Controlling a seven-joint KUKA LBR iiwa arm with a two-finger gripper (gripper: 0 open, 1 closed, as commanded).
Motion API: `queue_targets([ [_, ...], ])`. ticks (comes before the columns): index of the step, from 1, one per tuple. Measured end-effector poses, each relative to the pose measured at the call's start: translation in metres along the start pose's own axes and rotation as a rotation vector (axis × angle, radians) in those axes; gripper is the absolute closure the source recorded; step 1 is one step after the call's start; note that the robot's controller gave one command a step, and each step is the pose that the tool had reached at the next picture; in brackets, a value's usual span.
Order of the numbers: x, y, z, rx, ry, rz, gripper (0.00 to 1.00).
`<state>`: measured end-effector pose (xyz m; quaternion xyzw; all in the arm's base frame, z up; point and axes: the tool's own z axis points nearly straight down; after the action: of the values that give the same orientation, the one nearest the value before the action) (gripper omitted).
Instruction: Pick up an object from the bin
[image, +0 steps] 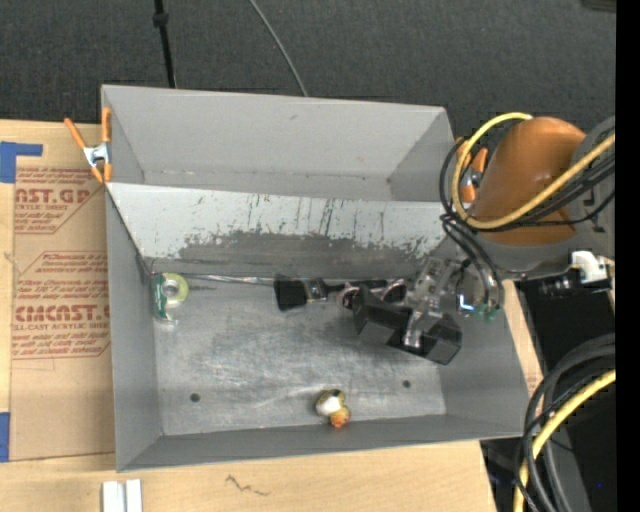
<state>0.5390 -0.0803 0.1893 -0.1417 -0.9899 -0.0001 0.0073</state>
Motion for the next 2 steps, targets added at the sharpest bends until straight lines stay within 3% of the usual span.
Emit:
queue_targets([
  [1, -0.021, -0.001, 0.014, -0.004, -0.027, 0.036, 1.00],
  [2, -0.005, -0.009, 0.011, 0.001, 0.008, -0.027, 1.00],
])
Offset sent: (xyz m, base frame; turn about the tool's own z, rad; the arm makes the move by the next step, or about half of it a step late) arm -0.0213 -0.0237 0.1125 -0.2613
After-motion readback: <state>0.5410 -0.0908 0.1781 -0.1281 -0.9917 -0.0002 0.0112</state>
